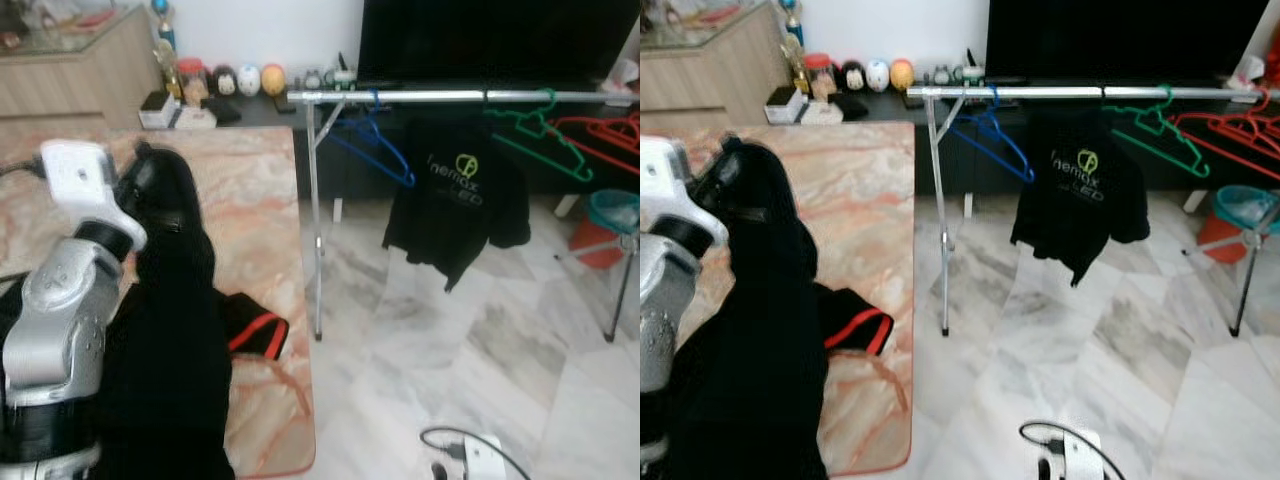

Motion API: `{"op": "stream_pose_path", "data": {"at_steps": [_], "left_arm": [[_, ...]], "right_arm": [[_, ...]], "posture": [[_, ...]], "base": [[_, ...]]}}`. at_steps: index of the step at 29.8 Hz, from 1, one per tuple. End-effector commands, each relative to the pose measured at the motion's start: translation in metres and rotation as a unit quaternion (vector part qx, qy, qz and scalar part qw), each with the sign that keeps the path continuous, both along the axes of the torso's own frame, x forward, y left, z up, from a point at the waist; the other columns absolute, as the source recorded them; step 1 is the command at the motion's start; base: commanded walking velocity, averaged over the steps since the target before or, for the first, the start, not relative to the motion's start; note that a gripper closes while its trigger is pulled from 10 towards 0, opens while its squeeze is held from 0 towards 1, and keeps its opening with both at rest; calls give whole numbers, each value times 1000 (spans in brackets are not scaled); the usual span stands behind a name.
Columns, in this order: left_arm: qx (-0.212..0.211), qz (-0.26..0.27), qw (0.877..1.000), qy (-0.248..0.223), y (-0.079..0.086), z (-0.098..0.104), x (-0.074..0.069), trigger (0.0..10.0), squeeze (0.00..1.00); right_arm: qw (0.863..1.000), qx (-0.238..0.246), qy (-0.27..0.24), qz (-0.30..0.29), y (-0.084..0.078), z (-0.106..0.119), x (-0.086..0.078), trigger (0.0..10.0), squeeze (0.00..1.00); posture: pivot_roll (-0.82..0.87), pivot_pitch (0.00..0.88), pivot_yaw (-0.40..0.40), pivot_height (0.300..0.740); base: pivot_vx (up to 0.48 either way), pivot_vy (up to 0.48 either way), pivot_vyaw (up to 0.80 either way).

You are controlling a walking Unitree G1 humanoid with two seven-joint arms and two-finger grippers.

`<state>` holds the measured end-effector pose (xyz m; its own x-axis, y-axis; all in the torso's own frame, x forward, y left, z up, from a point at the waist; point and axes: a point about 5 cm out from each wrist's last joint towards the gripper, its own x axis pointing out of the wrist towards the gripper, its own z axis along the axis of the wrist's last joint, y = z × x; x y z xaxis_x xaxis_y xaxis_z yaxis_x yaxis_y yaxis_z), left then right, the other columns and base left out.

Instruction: Hang hanger

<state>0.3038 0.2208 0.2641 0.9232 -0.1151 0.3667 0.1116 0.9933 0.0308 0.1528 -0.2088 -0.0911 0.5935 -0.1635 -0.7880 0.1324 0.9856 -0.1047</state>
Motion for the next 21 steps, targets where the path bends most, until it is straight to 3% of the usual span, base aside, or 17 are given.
{"op": "stream_pose_path", "data": {"at_steps": [1, 7, 21], "left_arm": [[4, 3, 1000, -13, -3, 7, 6, 10000, 0], [4, 6, 1000, -17, -6, 10, 14, 10000, 0], [3, 12, 1000, -23, -3, 8, 16, 10000, 0]], "right_arm": [[1000, 3, 3, -3, 0, -1, -1, 10000, 0], [1000, 3, 2, -7, 0, -1, -1, 10000, 0], [1000, 3, 3, -5, 0, -1, -2, 10000, 0]], "posture": [[93, 0, -2, 740], [89, 0, -1, 740], [91, 0, -4, 740]], "base": [[0, 0, 0], [266, 0, 0], [305, 0, 0]]}}
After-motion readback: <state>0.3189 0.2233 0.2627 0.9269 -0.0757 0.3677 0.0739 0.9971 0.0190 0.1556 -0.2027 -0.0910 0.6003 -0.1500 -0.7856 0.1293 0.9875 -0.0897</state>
